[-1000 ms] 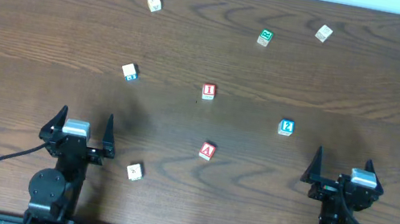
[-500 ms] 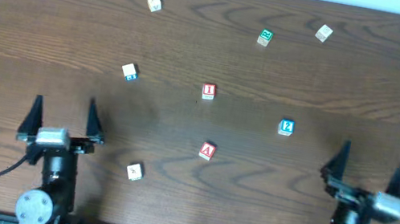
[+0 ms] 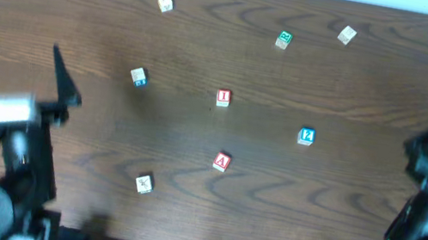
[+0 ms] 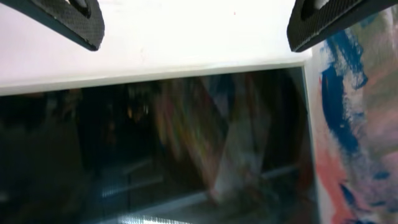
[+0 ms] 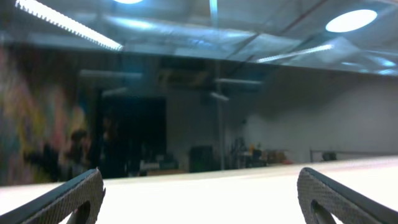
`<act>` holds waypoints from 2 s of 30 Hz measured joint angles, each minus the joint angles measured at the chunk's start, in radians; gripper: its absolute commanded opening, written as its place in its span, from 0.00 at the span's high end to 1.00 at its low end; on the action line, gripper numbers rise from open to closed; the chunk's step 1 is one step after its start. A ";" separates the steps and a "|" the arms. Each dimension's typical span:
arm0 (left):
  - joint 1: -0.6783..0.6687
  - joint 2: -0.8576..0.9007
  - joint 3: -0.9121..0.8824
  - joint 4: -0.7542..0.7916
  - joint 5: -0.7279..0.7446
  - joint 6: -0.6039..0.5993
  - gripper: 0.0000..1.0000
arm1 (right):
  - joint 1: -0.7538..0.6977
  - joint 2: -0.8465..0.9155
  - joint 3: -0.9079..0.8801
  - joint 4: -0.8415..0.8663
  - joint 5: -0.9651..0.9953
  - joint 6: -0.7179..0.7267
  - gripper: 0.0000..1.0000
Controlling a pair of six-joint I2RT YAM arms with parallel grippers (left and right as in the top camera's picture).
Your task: Spell out Ai2
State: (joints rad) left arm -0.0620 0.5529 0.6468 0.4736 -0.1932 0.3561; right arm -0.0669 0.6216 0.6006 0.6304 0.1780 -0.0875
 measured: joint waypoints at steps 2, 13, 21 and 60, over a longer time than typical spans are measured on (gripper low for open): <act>0.000 0.137 0.156 -0.055 0.003 0.018 0.05 | 0.000 0.132 0.122 -0.046 -0.058 -0.036 0.01; 0.000 0.678 0.897 -0.720 0.007 0.035 0.05 | 0.000 0.612 0.734 -0.735 -0.168 -0.069 0.01; 0.000 0.934 1.093 -1.176 0.123 -0.098 0.05 | 0.000 0.700 0.866 -1.258 -0.179 0.070 0.01; 0.013 1.384 1.094 -1.807 0.864 -0.438 0.01 | 0.089 1.164 1.146 -1.894 -0.713 0.335 0.01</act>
State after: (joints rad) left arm -0.0490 1.9366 1.7405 -1.3338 0.6704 -0.0814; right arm 0.0219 1.7851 1.7462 -1.2640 -0.5354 0.2474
